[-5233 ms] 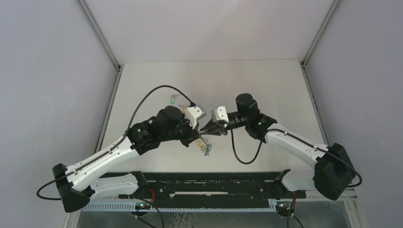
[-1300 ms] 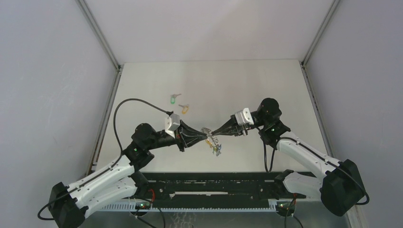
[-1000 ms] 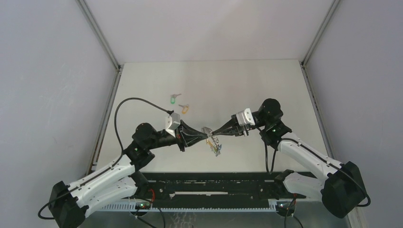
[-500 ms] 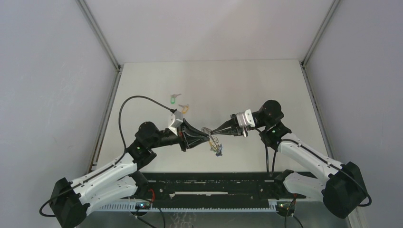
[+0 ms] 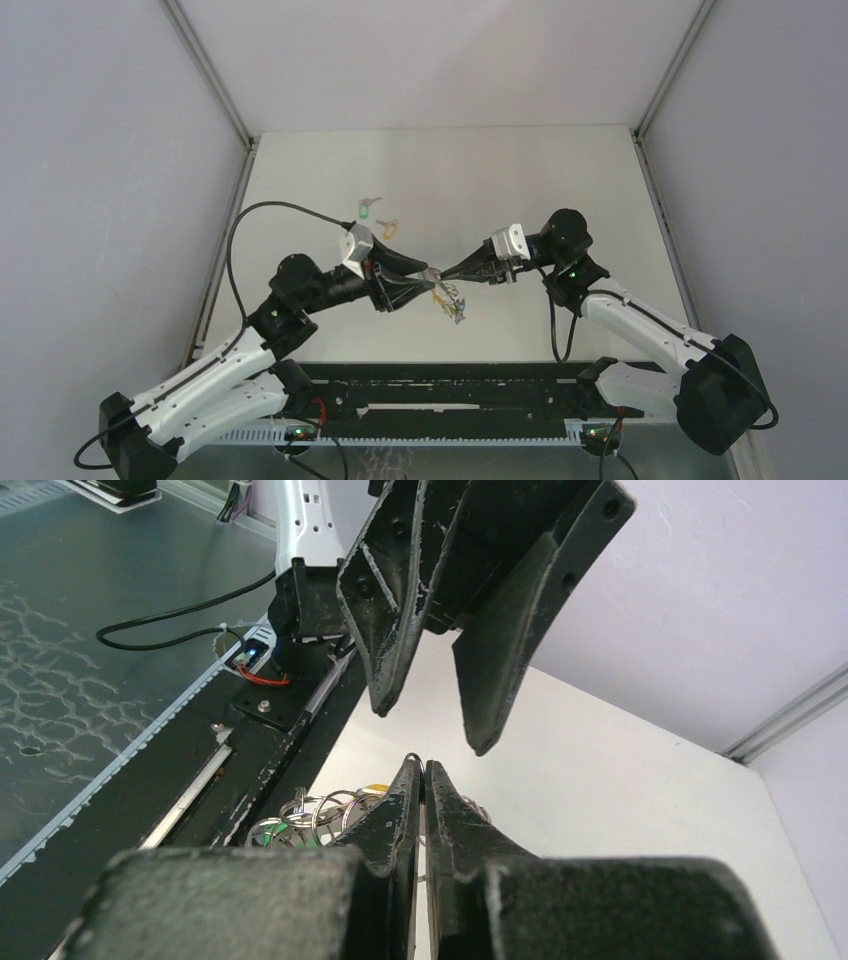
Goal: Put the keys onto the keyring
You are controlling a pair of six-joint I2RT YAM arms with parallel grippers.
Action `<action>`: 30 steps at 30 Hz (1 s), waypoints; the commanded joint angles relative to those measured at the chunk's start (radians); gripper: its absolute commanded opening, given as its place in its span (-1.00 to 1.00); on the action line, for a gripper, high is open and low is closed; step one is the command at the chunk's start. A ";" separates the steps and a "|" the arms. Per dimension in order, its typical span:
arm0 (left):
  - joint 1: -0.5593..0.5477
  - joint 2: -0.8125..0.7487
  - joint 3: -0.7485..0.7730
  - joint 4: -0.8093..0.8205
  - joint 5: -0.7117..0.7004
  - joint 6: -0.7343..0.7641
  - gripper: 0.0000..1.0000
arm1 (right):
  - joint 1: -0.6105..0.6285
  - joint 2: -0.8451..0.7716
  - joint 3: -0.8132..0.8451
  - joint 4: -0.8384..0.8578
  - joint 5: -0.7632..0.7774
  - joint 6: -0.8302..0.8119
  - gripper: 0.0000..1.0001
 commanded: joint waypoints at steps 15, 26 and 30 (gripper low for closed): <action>-0.034 0.102 0.170 -0.166 -0.012 0.121 -0.22 | -0.013 0.017 0.050 0.003 0.028 0.050 -1.00; -0.037 0.121 0.190 -0.162 0.002 0.130 -0.34 | -0.009 0.032 0.067 -0.036 0.018 0.030 -1.00; -0.037 0.121 0.192 -0.158 0.005 0.130 -0.44 | -0.005 0.037 0.071 -0.053 0.013 0.021 -1.00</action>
